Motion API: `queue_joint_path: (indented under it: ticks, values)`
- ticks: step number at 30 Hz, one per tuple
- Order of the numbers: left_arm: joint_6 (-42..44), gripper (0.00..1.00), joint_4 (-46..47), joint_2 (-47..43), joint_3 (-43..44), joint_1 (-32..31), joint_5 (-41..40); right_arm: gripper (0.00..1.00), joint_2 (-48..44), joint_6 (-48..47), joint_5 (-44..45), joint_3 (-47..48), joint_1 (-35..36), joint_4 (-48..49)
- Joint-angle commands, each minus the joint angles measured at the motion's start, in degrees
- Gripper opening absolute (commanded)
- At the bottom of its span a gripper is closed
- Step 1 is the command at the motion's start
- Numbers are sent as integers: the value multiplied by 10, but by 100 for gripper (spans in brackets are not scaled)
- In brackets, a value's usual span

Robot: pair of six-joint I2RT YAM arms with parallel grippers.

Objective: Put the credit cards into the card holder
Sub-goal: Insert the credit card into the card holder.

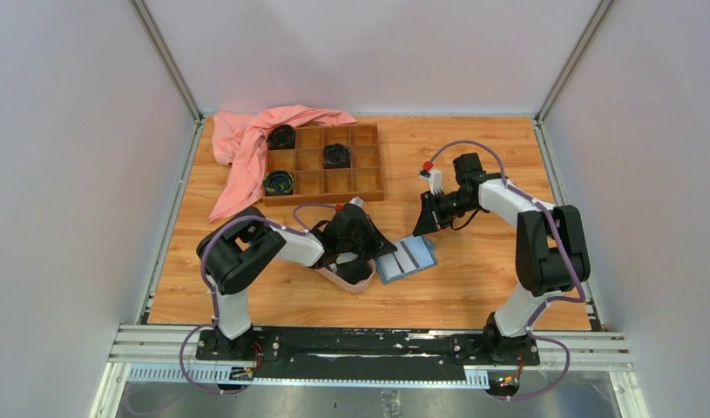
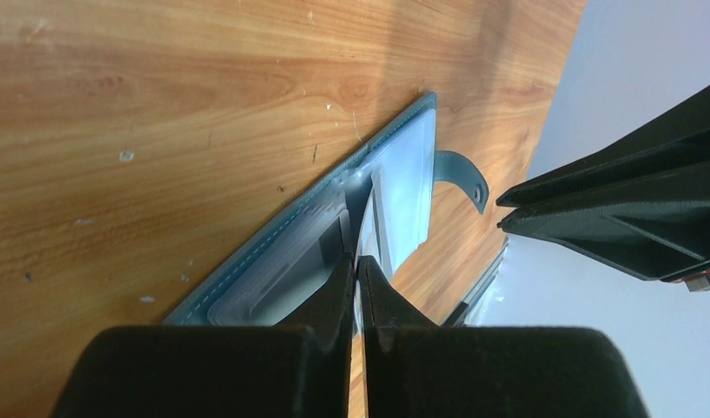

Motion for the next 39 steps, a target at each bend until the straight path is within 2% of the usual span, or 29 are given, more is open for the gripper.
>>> queue_joint_path:
  ticks: [1,20,31,39]
  values:
    - [31,3,-51,36,8,0,5,16,8,5,21,0,9,-3]
    - [68,29,-51,20,18,1,30,23,-9,-13,12,1,15,-8]
    - [103,39,-75,-2,13,1,20,30,-30,-38,21,0,27,-14]
    - [144,40,-109,-42,8,2,-4,32,-49,-57,20,-5,33,-17]
